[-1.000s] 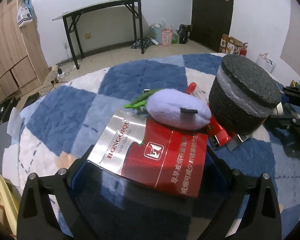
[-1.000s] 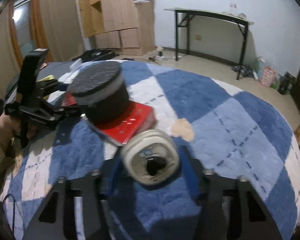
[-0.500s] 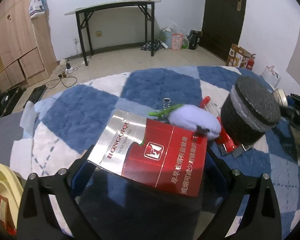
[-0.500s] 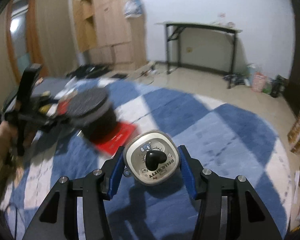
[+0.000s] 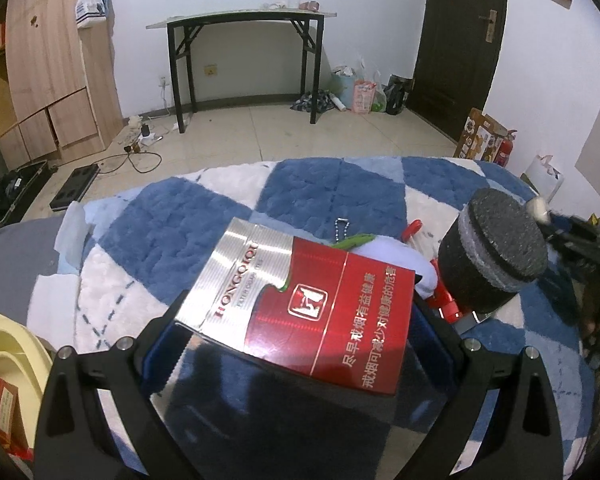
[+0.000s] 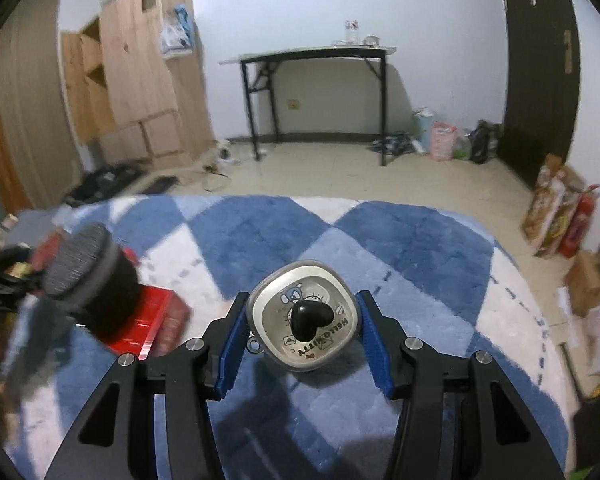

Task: Organize rigid objects
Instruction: 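Carry the Longcoco box and cream gauge toward the yellow basin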

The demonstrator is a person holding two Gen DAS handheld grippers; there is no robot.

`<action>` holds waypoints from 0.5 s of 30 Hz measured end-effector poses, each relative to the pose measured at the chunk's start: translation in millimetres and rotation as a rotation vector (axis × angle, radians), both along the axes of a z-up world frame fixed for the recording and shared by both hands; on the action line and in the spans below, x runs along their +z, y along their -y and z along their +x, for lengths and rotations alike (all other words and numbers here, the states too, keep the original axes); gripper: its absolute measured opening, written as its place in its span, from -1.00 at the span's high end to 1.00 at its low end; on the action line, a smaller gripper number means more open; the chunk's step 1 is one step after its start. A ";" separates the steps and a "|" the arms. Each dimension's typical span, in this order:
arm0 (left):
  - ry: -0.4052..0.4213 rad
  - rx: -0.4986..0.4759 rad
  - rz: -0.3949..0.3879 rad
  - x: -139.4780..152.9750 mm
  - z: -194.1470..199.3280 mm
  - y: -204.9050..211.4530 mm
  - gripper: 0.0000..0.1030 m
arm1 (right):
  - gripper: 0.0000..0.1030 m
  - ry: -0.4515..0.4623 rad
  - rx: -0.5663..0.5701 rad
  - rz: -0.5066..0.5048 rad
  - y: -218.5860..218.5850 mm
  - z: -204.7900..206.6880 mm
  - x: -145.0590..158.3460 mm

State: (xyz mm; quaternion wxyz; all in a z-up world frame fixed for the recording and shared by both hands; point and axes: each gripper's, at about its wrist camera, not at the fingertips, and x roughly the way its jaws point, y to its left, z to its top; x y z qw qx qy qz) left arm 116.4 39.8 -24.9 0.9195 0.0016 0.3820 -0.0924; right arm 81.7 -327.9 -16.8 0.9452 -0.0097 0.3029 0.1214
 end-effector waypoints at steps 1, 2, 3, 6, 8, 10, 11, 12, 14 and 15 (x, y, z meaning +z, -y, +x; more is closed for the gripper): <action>0.004 0.000 -0.002 1.4 -1.2 -1.1 -0.91 | 0.00 -0.024 -0.020 -0.007 -3.6 5.8 -1.6; 0.009 0.001 -0.005 3.4 -2.0 -1.8 -0.91 | 0.00 -0.043 -0.042 -0.002 -3.1 11.1 -3.5; 0.015 0.003 -0.010 5.6 -2.7 -2.8 -0.91 | 0.00 -0.047 -0.047 0.010 -2.7 12.6 -3.6; 0.024 0.014 -0.016 10.3 -4.4 -4.5 -0.91 | 0.00 -0.028 -0.049 0.029 -1.7 11.8 1.3; 0.033 0.029 -0.015 13.7 -4.9 -5.3 -0.91 | 0.00 -0.035 -0.055 0.029 -1.7 13.2 0.5; 0.053 0.069 -0.019 19.9 -7.1 -10.0 -0.91 | 0.00 -0.030 -0.059 0.033 -0.6 11.9 2.6; 0.074 0.097 -0.024 24.4 -9.4 -13.5 -0.91 | 0.00 -0.023 -0.063 0.039 0.4 11.0 4.7; 0.094 0.119 -0.032 30.2 -12.0 -17.3 -0.91 | 0.00 -0.017 -0.066 0.049 2.8 9.5 5.7; 0.126 0.129 -0.055 39.3 -17.1 -22.2 -0.91 | 0.00 -0.011 -0.074 0.078 7.7 8.2 7.8; 0.135 0.131 -0.060 42.2 -18.5 -23.4 -0.91 | 0.00 -0.011 -0.081 0.082 10.5 5.8 7.5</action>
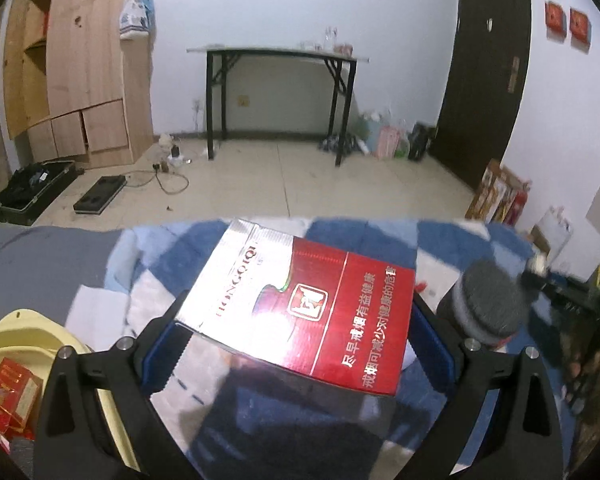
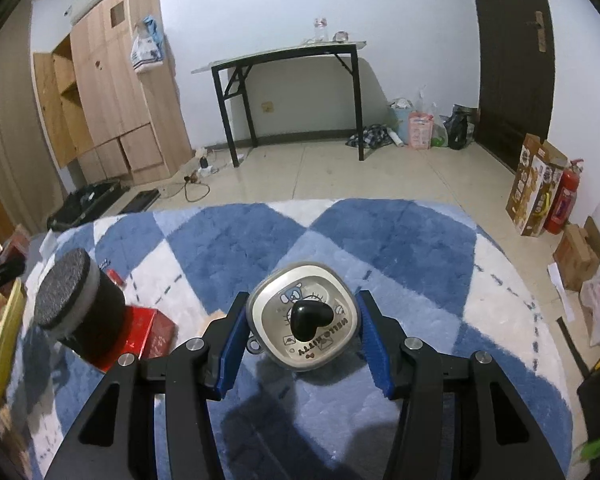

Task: Organize rigid objects
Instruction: 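Carry the Longcoco box and cream gauge toward the yellow basin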

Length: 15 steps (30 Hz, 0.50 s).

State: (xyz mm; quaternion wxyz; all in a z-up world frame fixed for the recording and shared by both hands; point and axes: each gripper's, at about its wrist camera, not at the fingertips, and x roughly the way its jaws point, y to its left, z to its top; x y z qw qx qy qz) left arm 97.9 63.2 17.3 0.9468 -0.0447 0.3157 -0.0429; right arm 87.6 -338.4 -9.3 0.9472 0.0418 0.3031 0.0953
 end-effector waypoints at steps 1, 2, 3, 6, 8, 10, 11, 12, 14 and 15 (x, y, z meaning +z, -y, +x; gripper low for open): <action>0.007 0.002 -0.001 2.8 -1.3 -0.4 -0.91 | 0.00 -0.005 -0.009 0.004 2.0 0.3 -1.6; 0.010 -0.002 0.002 4.5 -1.9 0.2 -0.91 | 0.00 -0.013 -0.015 0.009 3.4 1.7 -3.7; 0.011 -0.005 0.004 4.9 -2.3 0.8 -0.91 | 0.00 -0.023 -0.017 0.013 4.3 2.7 -5.5; 0.005 -0.010 0.011 3.3 -1.5 5.2 -0.91 | 0.00 -0.035 -0.012 0.013 4.6 5.2 -8.2; 0.003 -0.012 0.034 3.3 -2.4 9.3 -0.91 | 0.00 -0.030 -0.009 0.006 3.8 5.6 -7.4; 0.016 -0.017 0.052 8.5 -6.8 10.1 -0.91 | 0.00 -0.035 -0.011 0.000 3.5 7.4 -9.4; 0.024 -0.022 0.052 11.8 -9.9 10.0 -0.91 | 0.00 -0.038 -0.014 -0.006 2.6 8.8 -10.8; 0.031 -0.027 0.047 16.1 -13.4 8.4 -0.91 | 0.00 -0.036 -0.015 -0.012 1.7 8.8 -11.0; 0.032 -0.055 -0.019 24.2 -19.7 1.9 -0.91 | 0.00 -0.032 -0.013 -0.016 1.6 8.6 -10.6; 0.034 -0.067 -0.055 29.7 -23.4 -3.0 -0.91 | 0.00 -0.031 -0.012 -0.011 2.2 8.4 -10.3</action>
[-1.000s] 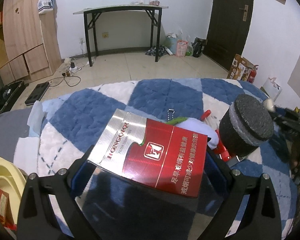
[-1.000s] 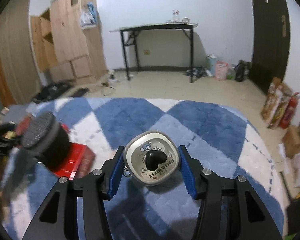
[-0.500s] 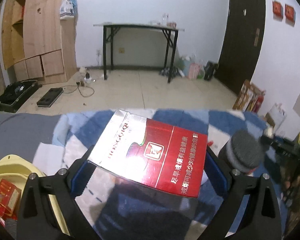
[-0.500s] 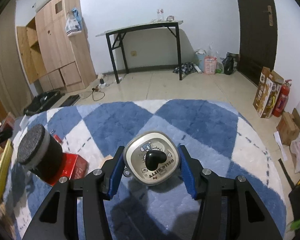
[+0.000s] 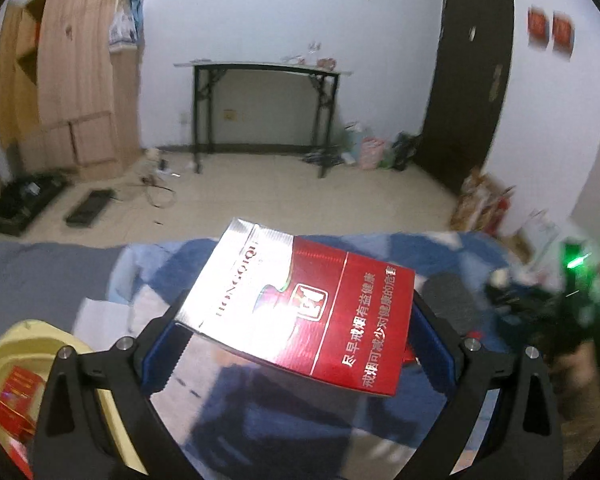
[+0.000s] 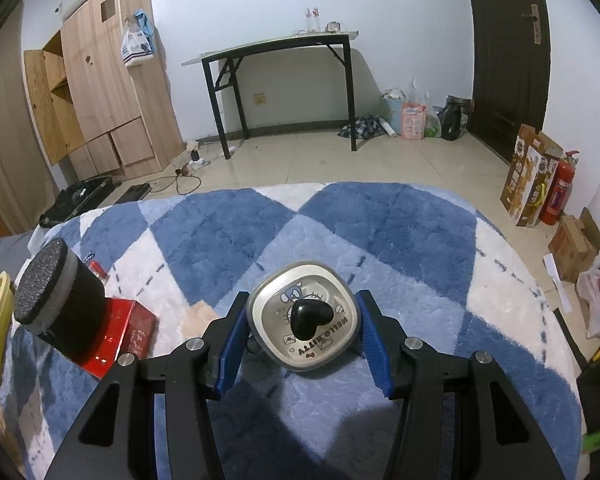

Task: Organize rigid objects
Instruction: 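Carry the Longcoco box and cream gauge toward the yellow basin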

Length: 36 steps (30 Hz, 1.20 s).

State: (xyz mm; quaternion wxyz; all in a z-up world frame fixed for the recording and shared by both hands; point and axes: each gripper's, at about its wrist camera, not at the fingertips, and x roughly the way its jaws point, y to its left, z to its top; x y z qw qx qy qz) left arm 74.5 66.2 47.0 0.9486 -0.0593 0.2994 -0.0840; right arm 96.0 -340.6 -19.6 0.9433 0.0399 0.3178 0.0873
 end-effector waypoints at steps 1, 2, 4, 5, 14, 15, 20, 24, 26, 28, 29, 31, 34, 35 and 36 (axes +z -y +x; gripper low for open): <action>0.013 0.001 -0.018 7.0 -5.6 -4.7 -0.91 | 0.00 0.000 0.002 0.007 -0.1 0.0 0.2; 0.031 0.008 -0.017 14.3 -13.5 -9.1 -0.91 | 0.00 0.002 0.003 0.015 0.4 -0.4 1.2; 0.067 0.033 0.035 26.2 -34.7 -19.4 -0.91 | 0.00 0.008 0.004 0.016 1.1 -2.4 4.1; 0.078 0.054 0.051 30.7 -42.8 -25.3 -0.91 | 0.00 0.015 0.004 0.014 0.4 -4.6 6.9; 0.092 0.249 0.228 44.1 -116.3 -104.5 -0.91 | 0.00 0.223 0.152 -0.012 -56.9 -68.8 84.9; 0.077 0.255 0.278 37.7 -124.9 -108.9 -0.91 | 0.00 0.236 0.194 -0.014 -69.7 -78.1 92.3; -0.039 0.253 0.402 -3.3 -170.2 -140.2 -0.91 | 0.00 0.222 0.420 -0.025 -139.0 -111.9 98.3; -0.124 0.269 0.325 -37.4 -183.9 -179.0 -0.91 | 0.00 0.108 0.633 -0.023 -209.2 -124.6 81.6; -0.145 0.275 0.227 -47.7 -181.9 -195.7 -0.91 | 0.00 0.050 0.723 -0.015 -247.2 -124.2 73.9; -0.157 0.274 0.137 -56.4 -181.2 -204.3 -0.91 | 0.00 -0.003 0.817 -0.014 -284.3 -118.0 72.5; -0.155 0.287 0.123 -61.5 -181.2 -209.6 -0.91 | 0.00 -0.018 0.851 -0.013 -299.9 -116.2 73.3; -0.175 0.300 0.127 -70.4 -177.1 -214.0 -0.91 | 0.00 -0.048 0.922 -0.019 -338.8 -110.0 76.5; -0.186 0.287 0.130 -78.1 -178.4 -211.9 -0.91 | 0.00 -0.098 0.958 0.009 -376.3 -89.8 77.0; -0.183 0.280 0.131 -79.3 -178.9 -210.6 -0.91 | 0.00 -0.126 0.958 0.028 -387.1 -81.5 75.3; -0.188 0.268 0.133 -81.7 -178.4 -208.4 -0.91 | 0.00 -0.158 0.961 0.045 -397.8 -72.4 73.1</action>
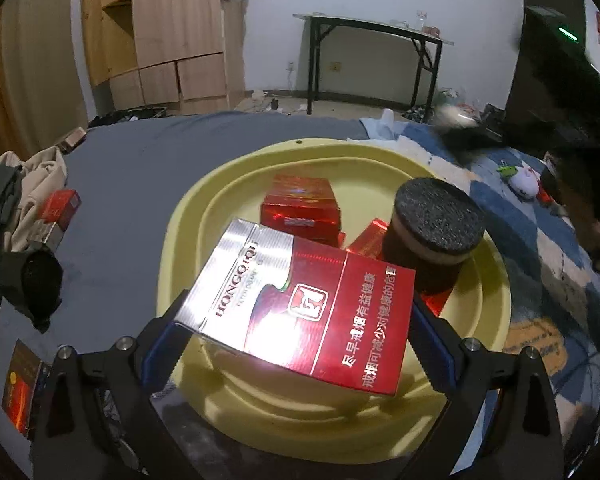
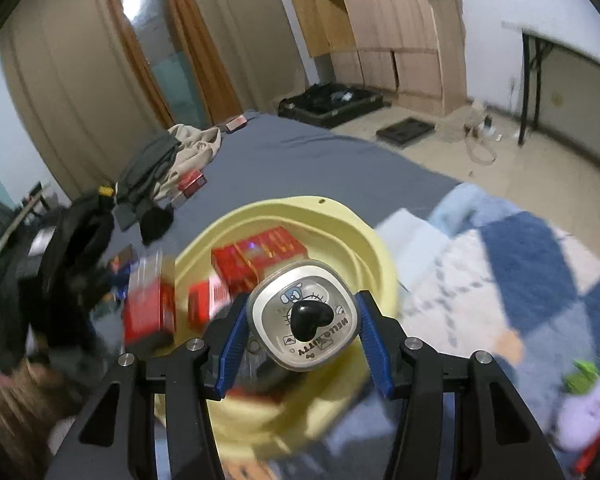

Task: Organize rigid objects
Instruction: 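Carry the Longcoco box and cream gauge toward the yellow basin, then lower both held items into the yellow basin and open both tools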

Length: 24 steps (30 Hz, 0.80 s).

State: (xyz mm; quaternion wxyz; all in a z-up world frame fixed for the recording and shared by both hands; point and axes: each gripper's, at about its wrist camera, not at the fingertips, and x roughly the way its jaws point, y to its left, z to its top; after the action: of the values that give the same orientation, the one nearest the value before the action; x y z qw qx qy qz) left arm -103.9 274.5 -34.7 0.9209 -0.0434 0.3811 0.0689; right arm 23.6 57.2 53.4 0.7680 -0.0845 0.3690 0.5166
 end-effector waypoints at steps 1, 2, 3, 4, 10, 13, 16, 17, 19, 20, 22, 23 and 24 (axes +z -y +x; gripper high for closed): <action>-0.015 -0.013 -0.007 -2.6 1.1 1.8 -0.91 | 0.00 -0.024 0.005 0.001 -10.6 8.5 -0.9; -0.030 -0.023 -0.017 -3.9 0.0 1.6 -0.91 | 0.00 -0.042 0.013 -0.002 -21.0 16.4 -1.3; -0.035 -0.030 -0.025 -4.7 0.2 3.2 -0.91 | 0.00 -0.063 0.017 -0.010 -30.1 24.5 -5.1; -0.031 -0.034 -0.020 -3.6 -0.4 3.7 -0.91 | 0.00 -0.084 0.012 -0.025 -38.8 36.1 -12.0; -0.071 -0.023 -0.042 -12.7 7.8 2.1 -0.91 | 0.00 -0.091 0.024 -0.167 -79.2 64.6 -28.7; -0.089 -0.021 -0.034 -17.6 13.4 1.7 -0.91 | 0.00 -0.103 0.036 -0.206 -100.5 66.1 -27.9; -0.096 -0.014 -0.052 -21.6 14.7 0.3 -0.91 | 0.00 -0.095 0.007 -0.268 -118.4 67.3 -37.4; -0.094 -0.016 -0.046 -21.0 15.1 1.2 -0.91 | 0.00 -0.086 0.009 -0.285 -122.1 67.0 -41.1; -0.095 -0.019 -0.050 -20.5 15.1 1.7 -0.91 | -0.01 -0.077 0.005 -0.284 -123.9 66.2 -42.1; -0.093 -0.016 -0.058 -20.5 15.1 0.5 -0.91 | -0.01 -0.073 0.008 -0.282 -125.0 65.8 -41.6; -0.089 -0.013 -0.064 -19.5 14.2 0.0 -0.92 | -0.02 -0.074 0.018 -0.280 -125.1 65.6 -40.5; -0.086 -0.011 -0.074 -19.4 13.7 -1.2 -0.92 | -0.02 -0.072 0.023 -0.279 -125.0 64.3 -40.3; -0.073 -0.011 -0.084 -18.8 12.5 -3.0 -0.93 | -0.09 -0.071 0.029 -0.272 -125.9 62.6 -40.6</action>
State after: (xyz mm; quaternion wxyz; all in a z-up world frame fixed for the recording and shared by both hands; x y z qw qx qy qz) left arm -91.4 277.5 -53.4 0.9040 -0.0776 0.4174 0.0495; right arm 86.2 183.0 12.9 0.7284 -0.1747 0.4611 0.4757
